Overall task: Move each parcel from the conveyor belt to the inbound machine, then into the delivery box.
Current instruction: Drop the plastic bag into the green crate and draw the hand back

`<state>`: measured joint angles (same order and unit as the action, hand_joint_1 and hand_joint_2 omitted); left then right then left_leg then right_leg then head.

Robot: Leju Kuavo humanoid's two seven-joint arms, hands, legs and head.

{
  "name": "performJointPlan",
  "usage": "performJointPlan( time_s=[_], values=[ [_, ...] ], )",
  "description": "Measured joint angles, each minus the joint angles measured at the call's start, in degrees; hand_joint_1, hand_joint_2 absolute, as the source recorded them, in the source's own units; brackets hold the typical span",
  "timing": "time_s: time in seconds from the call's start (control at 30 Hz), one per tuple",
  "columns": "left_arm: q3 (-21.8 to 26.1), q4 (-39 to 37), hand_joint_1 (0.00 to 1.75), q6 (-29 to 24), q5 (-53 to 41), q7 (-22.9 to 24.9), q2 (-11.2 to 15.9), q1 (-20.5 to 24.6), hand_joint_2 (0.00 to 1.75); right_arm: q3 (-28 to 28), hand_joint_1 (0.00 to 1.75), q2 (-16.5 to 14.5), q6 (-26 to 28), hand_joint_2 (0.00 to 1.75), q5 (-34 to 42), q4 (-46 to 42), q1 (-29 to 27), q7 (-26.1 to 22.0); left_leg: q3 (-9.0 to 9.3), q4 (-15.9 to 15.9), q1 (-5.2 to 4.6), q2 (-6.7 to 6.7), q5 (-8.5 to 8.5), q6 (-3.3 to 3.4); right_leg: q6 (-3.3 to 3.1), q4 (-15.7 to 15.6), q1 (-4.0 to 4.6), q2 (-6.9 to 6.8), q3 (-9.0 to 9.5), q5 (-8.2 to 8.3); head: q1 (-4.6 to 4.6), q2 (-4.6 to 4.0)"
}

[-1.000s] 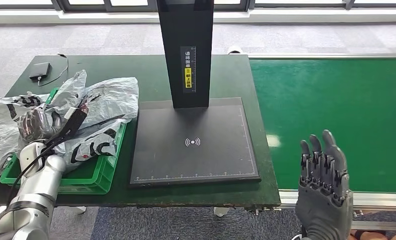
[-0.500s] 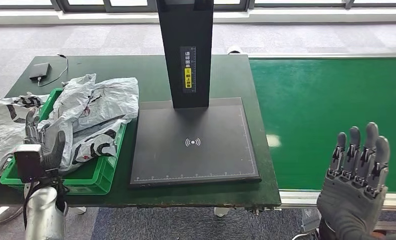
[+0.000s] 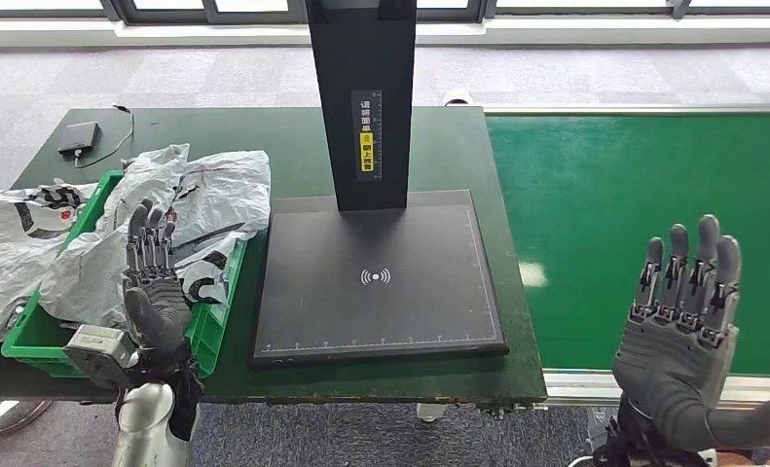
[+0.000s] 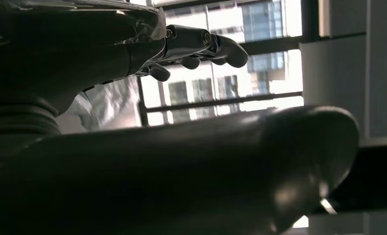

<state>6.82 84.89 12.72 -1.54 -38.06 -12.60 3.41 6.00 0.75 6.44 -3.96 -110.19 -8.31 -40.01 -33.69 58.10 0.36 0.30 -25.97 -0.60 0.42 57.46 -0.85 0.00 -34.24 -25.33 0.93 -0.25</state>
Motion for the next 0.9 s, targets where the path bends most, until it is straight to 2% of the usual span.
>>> performJointPlan(
  time_s=[0.07,0.17,0.3,0.5,0.9],
  values=[
    [-2.3,1.92,0.0,4.23,3.1,-1.44,-0.04,-0.68,0.0,-0.88,0.0,-0.39,-0.74,0.0,-0.17,2.34,1.15,0.02,0.0,0.0,0.0,-0.01,0.01,0.01,0.01,0.0,0.0,-0.02,0.0,0.0,0.0,-0.01],
    [-4.59,3.99,0.0,6.14,4.45,-1.9,-0.1,-1.33,0.0,-1.7,0.0,-0.76,-1.07,0.0,-0.17,4.69,2.21,0.03,-0.02,0.0,0.0,-0.06,0.02,0.04,0.02,0.0,0.0,-0.09,0.01,-0.01,0.01,0.0],
    [-5.79,5.87,0.0,7.7,5.67,-1.91,-0.17,-2.06,0.0,-2.38,0.0,-1.07,-1.0,0.0,-0.17,6.67,3.14,0.02,-0.03,-0.01,0.0,-0.05,0.02,0.03,0.01,0.01,0.01,-0.07,0.0,-0.01,0.01,0.01],
    [-6.14,8.75,0.0,14.25,7.22,-1.91,-1.51,-3.43,0.0,-2.5,0.0,-1.1,1.15,0.0,-0.88,9.96,4.45,0.02,-0.03,0.0,0.01,-0.05,0.02,0.03,0.03,0.0,-0.01,-0.07,-0.01,-0.03,0.01,0.0],
    [-6.14,5.93,0.0,15.32,5.63,-1.91,-2.76,-3.04,0.0,-3.62,0.0,-1.59,1.6,0.0,-1.76,11.49,1.51,-0.04,-0.03,0.0,0.01,-0.05,0.01,0.04,0.03,-0.01,-0.01,-0.04,-0.04,-0.03,0.0,0.01]
  ],
)
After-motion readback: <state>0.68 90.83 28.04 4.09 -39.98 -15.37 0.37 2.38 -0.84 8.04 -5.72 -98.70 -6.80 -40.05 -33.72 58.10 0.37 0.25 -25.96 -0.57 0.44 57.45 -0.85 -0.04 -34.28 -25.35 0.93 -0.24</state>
